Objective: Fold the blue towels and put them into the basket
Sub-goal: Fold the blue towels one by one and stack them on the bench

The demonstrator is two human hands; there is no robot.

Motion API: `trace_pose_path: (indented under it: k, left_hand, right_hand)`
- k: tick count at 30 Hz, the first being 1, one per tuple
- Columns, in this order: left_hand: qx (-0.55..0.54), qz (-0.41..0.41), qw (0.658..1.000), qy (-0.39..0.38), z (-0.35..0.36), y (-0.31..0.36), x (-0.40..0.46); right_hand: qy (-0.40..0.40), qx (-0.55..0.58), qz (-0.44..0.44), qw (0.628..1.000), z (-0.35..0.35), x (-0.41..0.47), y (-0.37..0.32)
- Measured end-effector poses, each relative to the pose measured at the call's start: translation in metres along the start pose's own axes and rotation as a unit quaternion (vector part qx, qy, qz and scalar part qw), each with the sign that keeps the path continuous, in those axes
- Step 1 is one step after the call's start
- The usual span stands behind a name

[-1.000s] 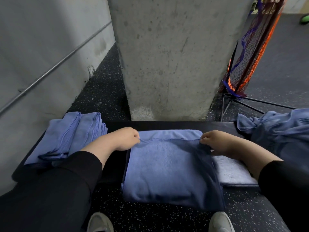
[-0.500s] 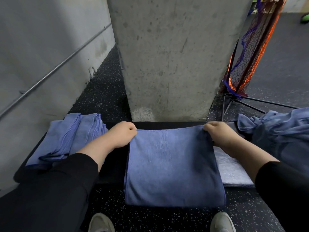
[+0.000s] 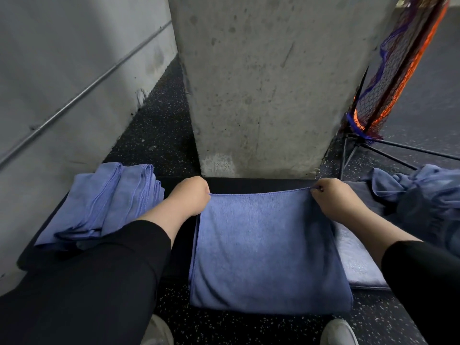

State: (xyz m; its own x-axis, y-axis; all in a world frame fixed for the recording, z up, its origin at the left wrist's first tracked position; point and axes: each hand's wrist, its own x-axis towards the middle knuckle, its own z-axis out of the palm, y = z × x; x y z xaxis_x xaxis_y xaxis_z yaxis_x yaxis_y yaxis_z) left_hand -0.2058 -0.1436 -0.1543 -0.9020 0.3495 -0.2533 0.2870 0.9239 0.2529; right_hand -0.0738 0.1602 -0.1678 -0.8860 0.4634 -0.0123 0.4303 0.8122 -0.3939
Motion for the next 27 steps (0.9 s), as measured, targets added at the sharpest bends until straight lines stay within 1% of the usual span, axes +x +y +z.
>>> trace_pose_path:
  k: [4,7,10,13,16,19,21,24,27]
  left_hand:
    - [0.068,0.042,0.996,0.028,0.008,0.003,-0.002]
    - [0.073,0.064,0.995,0.016,0.007,0.003,-0.006]
    - [0.074,0.062,0.995,-0.01,0.004,0.004,-0.007]
    - [0.072,0.04,0.996,-0.042,0.003,0.006,-0.007]
    - [0.096,0.029,0.993,-0.068,0.001,0.011,-0.01]
    - [0.11,0.035,0.991,-0.065,0.003,0.014,-0.015]
    - [0.057,0.038,0.997,-0.036,0.001,0.013,-0.02]
    - [-0.09,0.039,0.995,0.011,-0.007,0.009,-0.028]
    - [-0.162,0.055,0.985,0.012,-0.02,0.007,-0.038]
  right_hand:
    - [-0.027,-0.058,-0.029,0.998,0.007,-0.003,-0.001]
    - [-0.053,-0.069,-0.047,0.995,0.005,-0.004,0.002]
    - [-0.081,-0.073,-0.053,0.993,0.002,-0.003,0.002]
    - [-0.093,-0.079,-0.035,0.992,0.0,-0.003,-0.002]
    - [-0.107,-0.08,-0.03,0.991,-0.002,-0.007,-0.003]
    - [-0.087,-0.075,-0.035,0.993,-0.006,-0.013,-0.004]
    - [-0.059,-0.047,-0.032,0.997,-0.012,-0.018,-0.006]
    - [-0.05,0.027,-0.033,0.998,-0.023,-0.023,-0.008]
    - [-0.062,0.05,-0.046,0.996,-0.037,-0.028,-0.009]
